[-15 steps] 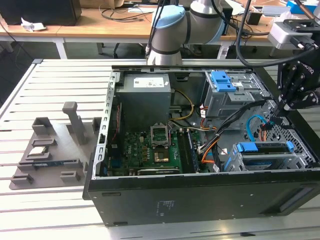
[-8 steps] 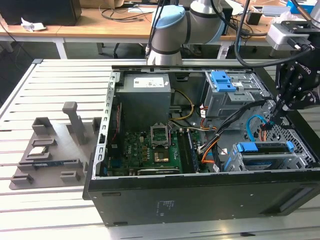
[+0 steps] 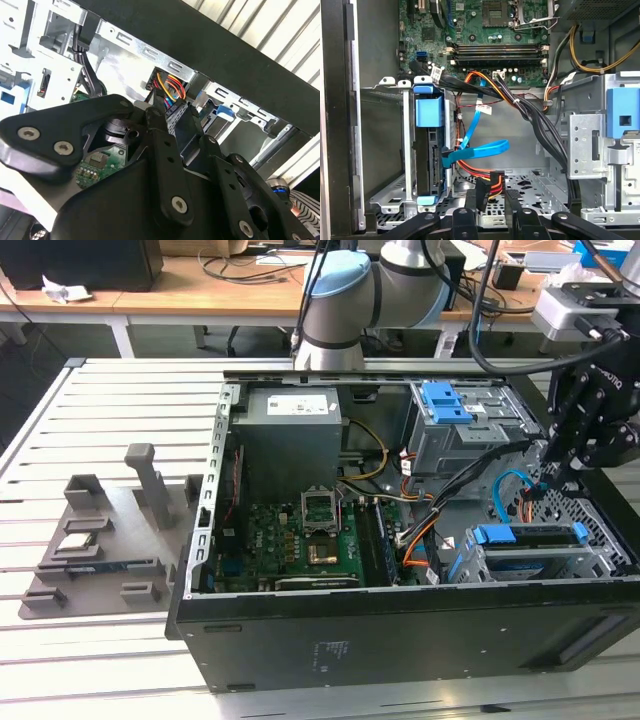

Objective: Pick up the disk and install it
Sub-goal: 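Insert the first disk wire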

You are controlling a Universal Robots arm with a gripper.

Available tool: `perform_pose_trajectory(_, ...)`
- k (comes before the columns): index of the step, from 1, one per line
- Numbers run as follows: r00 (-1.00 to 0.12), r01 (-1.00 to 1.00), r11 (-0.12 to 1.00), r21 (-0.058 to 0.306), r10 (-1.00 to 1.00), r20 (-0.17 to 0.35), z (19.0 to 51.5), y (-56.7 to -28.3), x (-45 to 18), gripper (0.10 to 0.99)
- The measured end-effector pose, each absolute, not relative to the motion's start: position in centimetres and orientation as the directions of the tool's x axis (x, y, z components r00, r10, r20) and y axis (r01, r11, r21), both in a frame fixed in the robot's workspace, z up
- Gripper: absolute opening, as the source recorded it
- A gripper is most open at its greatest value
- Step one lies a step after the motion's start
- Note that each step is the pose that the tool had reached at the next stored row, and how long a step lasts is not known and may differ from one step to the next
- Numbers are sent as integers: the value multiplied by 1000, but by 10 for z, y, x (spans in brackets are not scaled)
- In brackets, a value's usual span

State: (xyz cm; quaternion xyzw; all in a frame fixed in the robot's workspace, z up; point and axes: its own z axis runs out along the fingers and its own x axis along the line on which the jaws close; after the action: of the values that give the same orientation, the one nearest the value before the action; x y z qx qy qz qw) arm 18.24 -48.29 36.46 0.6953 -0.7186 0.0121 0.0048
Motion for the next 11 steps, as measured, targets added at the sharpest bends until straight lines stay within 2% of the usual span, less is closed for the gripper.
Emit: perform_pose_trajectory(11,-33,-999,32,-12,-998,59,356,-483,181,361)
